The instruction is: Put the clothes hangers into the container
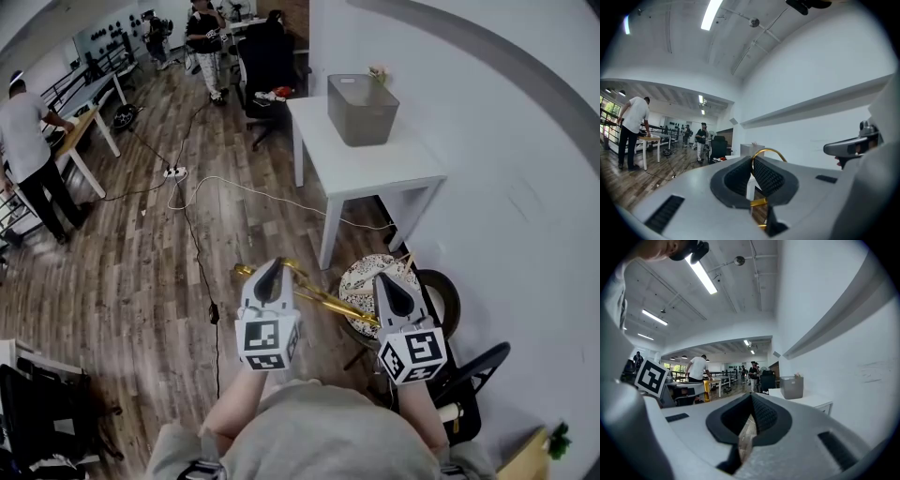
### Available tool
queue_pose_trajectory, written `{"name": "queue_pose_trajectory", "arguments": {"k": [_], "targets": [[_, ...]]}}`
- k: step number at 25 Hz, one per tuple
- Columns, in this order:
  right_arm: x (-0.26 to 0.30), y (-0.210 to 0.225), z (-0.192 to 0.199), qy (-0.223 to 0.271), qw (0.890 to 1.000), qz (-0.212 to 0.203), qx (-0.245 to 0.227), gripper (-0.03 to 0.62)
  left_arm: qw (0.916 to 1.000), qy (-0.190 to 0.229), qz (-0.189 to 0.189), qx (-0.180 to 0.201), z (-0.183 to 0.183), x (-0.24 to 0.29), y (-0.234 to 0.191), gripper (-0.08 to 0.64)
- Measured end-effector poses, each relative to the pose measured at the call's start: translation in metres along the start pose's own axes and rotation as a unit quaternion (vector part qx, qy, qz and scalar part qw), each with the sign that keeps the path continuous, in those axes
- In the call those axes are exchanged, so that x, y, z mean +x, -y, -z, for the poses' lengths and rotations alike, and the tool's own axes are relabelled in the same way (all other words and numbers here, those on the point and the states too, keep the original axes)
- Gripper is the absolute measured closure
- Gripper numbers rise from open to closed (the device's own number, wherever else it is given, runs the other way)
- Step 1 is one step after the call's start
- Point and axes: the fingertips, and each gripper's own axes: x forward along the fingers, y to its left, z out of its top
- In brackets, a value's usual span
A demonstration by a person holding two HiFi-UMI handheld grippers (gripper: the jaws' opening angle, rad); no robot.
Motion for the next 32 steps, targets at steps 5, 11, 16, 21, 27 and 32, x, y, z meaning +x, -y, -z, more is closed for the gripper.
{"name": "queue_pose_trajectory", "arguments": {"k": [5,11,16,21,27,32], "targets": [[-0.002,0.009,0.002,-0.001,1.000,0.006,0.004,0.592,1.0000,-0.006,0.005,0.001,0.004,0.005,0.007,0.540],[-0.005,0.017,0.006,-0.003,1.000,0.009,0.013,0.592,0.9999,-0.006,0.011,0.005,0.004,0.011,0.017,0.540],[0.002,0.019,0.006,-0.001,1.000,0.009,0.016,0.592,0.9999,-0.006,0.013,0.006,0.006,0.018,0.018,0.540],[0.011,0.026,0.010,-0.006,1.000,0.011,0.016,0.592,0.9998,-0.007,0.015,0.007,0.007,0.030,0.019,0.540],[0.034,0.038,0.009,-0.006,1.000,0.024,0.017,0.591,0.9996,-0.011,0.024,0.005,0.011,0.055,0.010,0.540],[0.065,0.050,0.012,-0.008,0.999,0.038,0.019,0.591,0.9994,-0.012,0.034,0.004,0.015,0.088,-0.003,0.540]]}}
